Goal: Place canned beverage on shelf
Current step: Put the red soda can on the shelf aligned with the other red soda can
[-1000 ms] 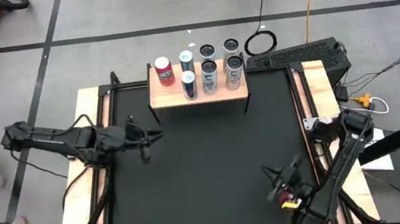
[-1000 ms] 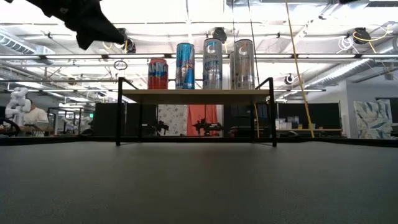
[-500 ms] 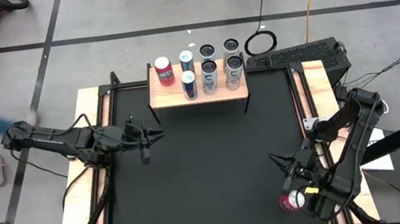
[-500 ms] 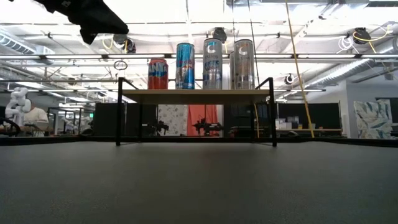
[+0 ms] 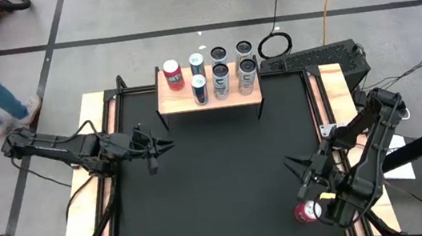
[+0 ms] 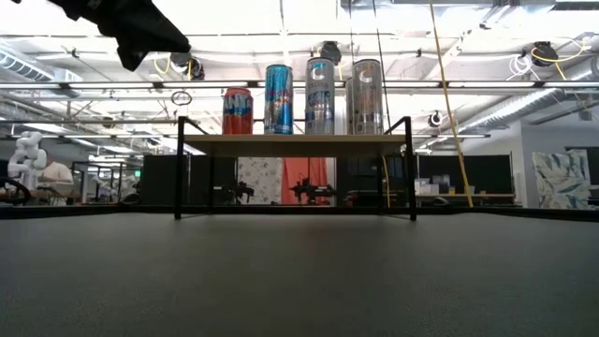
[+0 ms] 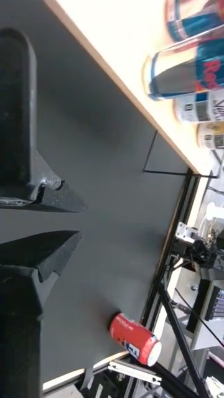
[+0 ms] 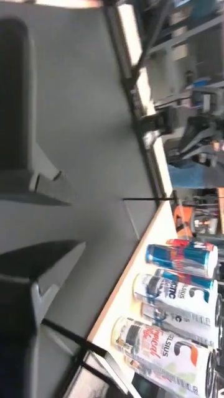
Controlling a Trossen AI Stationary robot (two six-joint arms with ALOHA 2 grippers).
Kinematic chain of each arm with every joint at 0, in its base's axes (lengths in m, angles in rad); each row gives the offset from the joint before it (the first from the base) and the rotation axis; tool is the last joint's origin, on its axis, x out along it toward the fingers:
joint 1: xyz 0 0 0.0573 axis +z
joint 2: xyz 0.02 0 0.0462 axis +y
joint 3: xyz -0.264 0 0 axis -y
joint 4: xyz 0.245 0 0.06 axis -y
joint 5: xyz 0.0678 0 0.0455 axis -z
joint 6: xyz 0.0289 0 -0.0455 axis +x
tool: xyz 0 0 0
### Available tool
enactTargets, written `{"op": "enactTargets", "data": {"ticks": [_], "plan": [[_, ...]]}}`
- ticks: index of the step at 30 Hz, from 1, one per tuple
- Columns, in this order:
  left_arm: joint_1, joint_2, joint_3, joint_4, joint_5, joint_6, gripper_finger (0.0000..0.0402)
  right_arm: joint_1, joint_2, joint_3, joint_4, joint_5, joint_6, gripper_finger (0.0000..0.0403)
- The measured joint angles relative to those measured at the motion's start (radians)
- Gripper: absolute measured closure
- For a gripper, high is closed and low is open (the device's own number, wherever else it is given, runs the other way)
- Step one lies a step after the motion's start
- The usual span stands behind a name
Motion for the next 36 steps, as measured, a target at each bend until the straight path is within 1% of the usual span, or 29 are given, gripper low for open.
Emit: {"op": "enactTargets", "data": {"ticks": [2,5,11,15,18,22,30,32,36], "plan": [[0.0,0.0,0.0,-0.009,0.001,-0.003,0.0341,0.0,0.0,0.0,0.002,-0.018,-0.039,0.0301],[0.0,0.0,0.0,-0.01,0.003,-0.003,0.0341,0.0,0.0,0.0,0.011,-0.018,-0.07,0.0257],[0.0,0.0,0.0,-0.017,0.004,-0.002,0.0341,0.0,0.0,0.0,0.01,-0.021,-0.07,0.0178],[0.0,0.0,0.001,-0.052,0.004,-0.002,0.0341,0.0,0.0,0.0,0.011,-0.088,-0.069,0.0144],[0.0,0.0,0.001,-0.058,0.004,-0.001,0.0341,0.0,0.0,0.0,0.018,-0.161,-0.067,0.0133],[0.001,0.0,0.001,-0.057,0.004,0.028,0.0341,0.0,0.0,0.0,0.034,-0.2,-0.086,0.0132],[0.001,0.0,0.001,-0.055,0.004,0.05,0.0341,0.0,0.0,0.0,0.046,-0.201,-0.068,0.0136],[0.001,0.0,0.001,-0.055,0.004,0.05,0.0341,0.0,0.0,0.0,0.067,-0.2,-0.107,0.0131],[0.001,0.0,0.001,-0.054,0.004,0.05,0.0341,-0.002,0.0,0.0,0.14,-0.198,-0.248,0.0112]]}}
